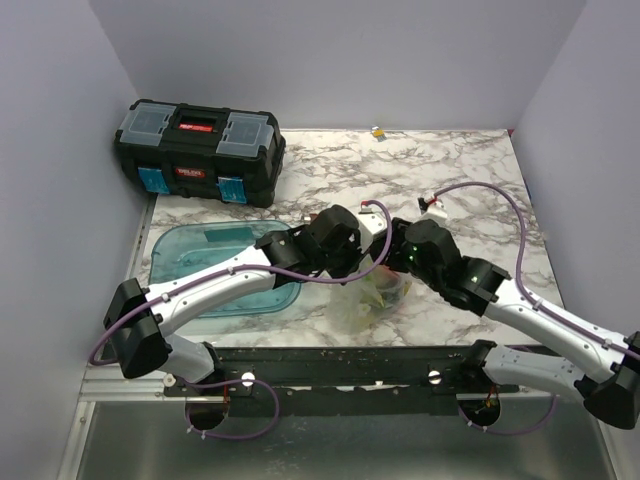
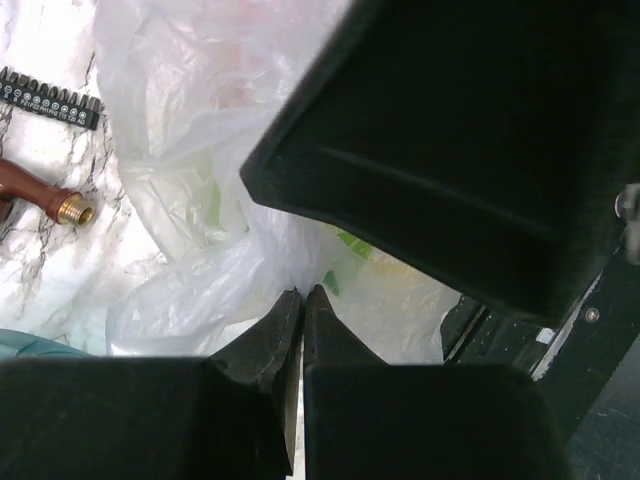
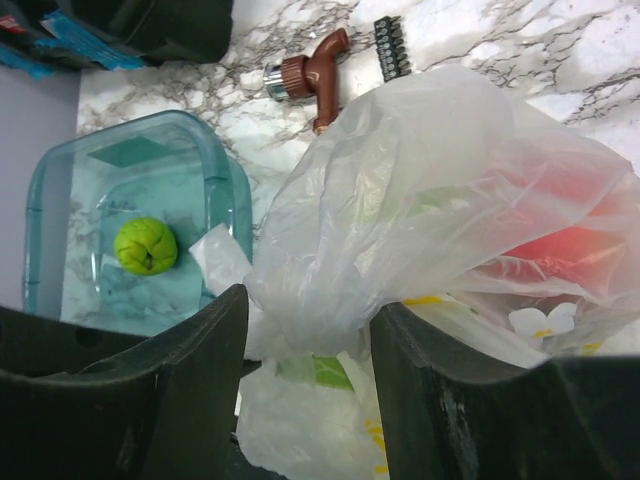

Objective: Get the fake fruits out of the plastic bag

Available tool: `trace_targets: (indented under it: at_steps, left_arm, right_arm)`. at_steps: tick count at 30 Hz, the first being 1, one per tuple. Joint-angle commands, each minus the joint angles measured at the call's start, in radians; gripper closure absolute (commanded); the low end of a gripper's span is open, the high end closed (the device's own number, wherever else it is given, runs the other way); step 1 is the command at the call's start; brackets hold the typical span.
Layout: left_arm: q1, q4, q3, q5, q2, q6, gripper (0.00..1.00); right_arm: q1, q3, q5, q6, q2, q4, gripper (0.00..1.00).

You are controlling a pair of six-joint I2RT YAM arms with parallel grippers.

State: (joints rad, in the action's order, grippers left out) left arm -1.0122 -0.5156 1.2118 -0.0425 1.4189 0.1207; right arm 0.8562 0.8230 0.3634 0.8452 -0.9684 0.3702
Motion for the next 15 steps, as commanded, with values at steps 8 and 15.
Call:
trace_targets:
  at_steps: [8, 15]
  left_arm:
    - [-0.006, 0.039, -0.014, -0.003, -0.038, -0.008, 1.00]
    - [-0.006, 0.038, -0.021, 0.116, -0.048, 0.016, 1.00]
  right_arm:
    - [0.002, 0.154, 0.298, 0.013, -0.118, 0.230, 0.77]
    - [0.001, 0.167, 0.402, -0.025, -0.133, 0.277, 0.99]
